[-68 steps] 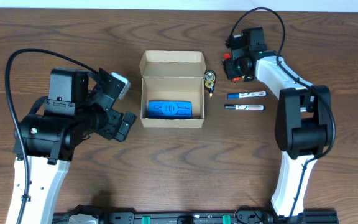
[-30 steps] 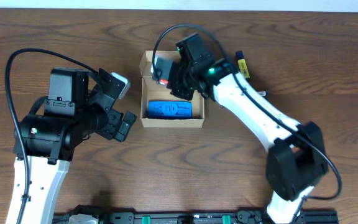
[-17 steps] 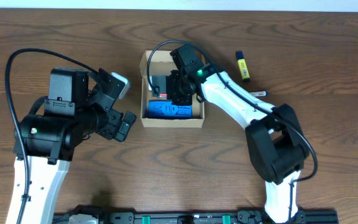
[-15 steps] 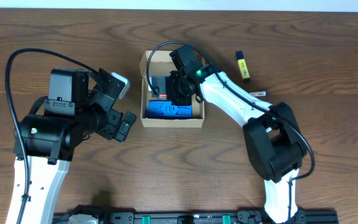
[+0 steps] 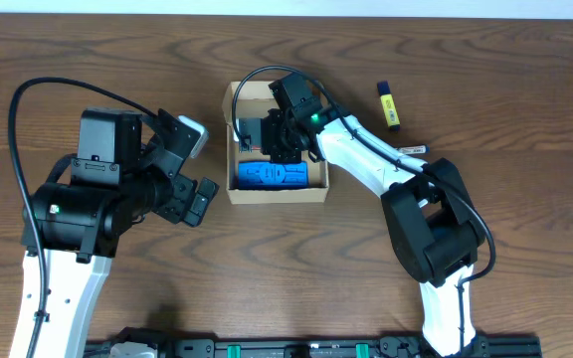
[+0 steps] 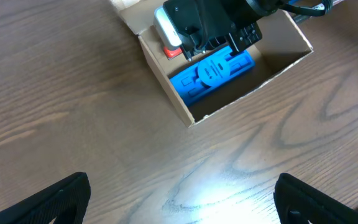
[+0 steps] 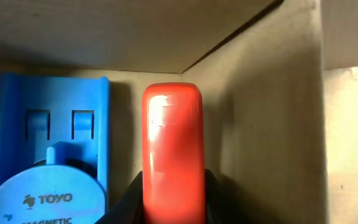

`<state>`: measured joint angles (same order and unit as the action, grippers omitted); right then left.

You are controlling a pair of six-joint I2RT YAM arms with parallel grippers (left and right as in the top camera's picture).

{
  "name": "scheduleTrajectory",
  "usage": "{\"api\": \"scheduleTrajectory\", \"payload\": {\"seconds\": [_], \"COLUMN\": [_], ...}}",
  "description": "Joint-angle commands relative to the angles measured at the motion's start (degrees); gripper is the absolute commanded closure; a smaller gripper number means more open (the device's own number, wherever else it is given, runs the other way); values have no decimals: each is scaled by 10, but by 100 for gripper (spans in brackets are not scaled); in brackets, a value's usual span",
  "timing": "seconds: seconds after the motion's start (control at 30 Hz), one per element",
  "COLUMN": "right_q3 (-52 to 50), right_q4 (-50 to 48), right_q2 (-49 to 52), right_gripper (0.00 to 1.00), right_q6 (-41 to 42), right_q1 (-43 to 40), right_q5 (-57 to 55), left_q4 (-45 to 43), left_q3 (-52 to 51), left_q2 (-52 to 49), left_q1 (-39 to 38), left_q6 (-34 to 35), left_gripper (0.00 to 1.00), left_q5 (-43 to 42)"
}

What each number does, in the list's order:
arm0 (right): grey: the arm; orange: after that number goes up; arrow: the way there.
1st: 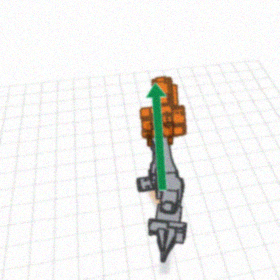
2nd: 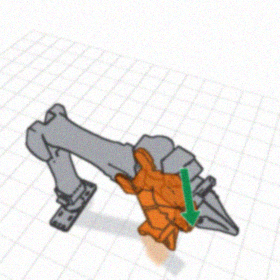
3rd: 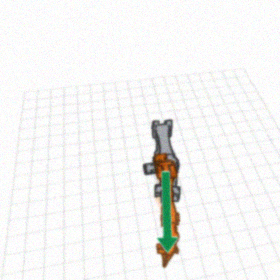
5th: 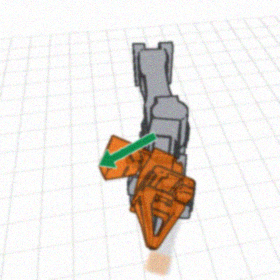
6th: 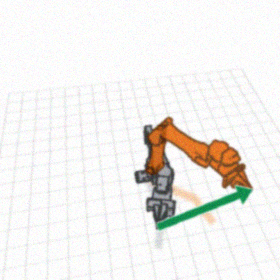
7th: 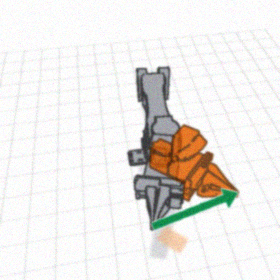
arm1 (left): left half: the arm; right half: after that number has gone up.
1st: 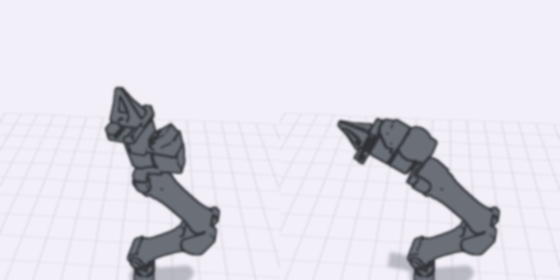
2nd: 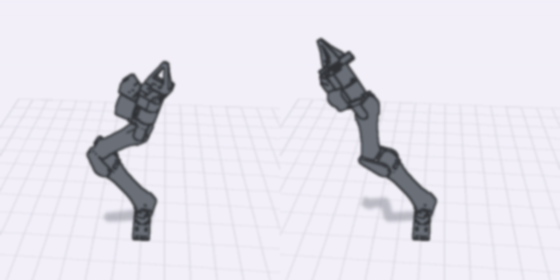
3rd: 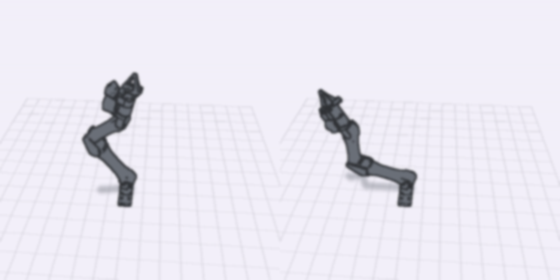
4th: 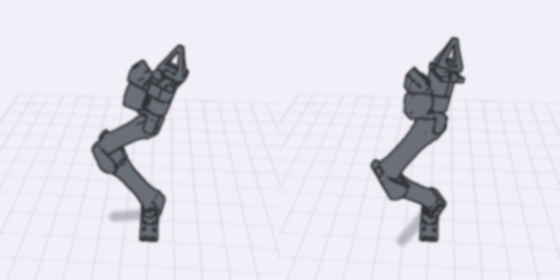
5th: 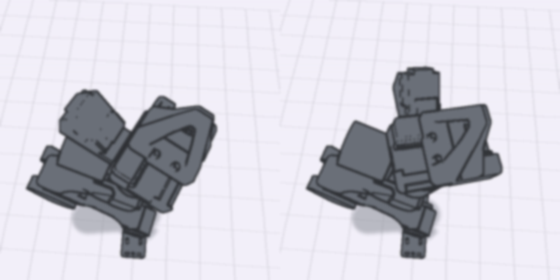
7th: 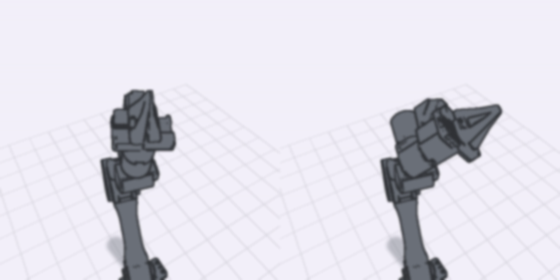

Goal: Pack container
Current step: 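Release the red highlighter and pull the right gripper back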

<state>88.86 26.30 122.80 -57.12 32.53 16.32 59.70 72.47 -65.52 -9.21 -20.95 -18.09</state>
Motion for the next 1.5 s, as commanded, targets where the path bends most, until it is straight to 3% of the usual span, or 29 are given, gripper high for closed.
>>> {"api": "scheduleTrajectory", "payload": {"seconds": [0.0,0.13,0.2,0.47,0.73,0.9,1.13,1.47], "right_q3": [3,3,3,3,3,3,3,3], "right_q4": [-2,-2,-2,12,60,93,166,223], "right_q2": [1,1,1,-46,-199,-279,-336,-324], "right_gripper": [83,55,50,49,48,47,43,42], "right_q6": [10,10,17,115,166,240,318,394], "right_q1": [5,6,6,6,1,-18,-85,-246], "right_q5": [11,11,11,11,6,-60,-120,-118], "left_q4": [1,1,1,1,1,1,1,1], "left_q3": [7,7,7,7,7,7,7,7], "left_q2": [0,0,0,0,0,0,0,0], "left_q1": [3,3,3,3,3,3,3,3], "left_q6": [4,4,4,4,4,4,4,4], "left_gripper": [5,5,5,5,5,5,5,5], "left_q5": [-8,-8,-8,-8,-8,-8,-8,-8]}}
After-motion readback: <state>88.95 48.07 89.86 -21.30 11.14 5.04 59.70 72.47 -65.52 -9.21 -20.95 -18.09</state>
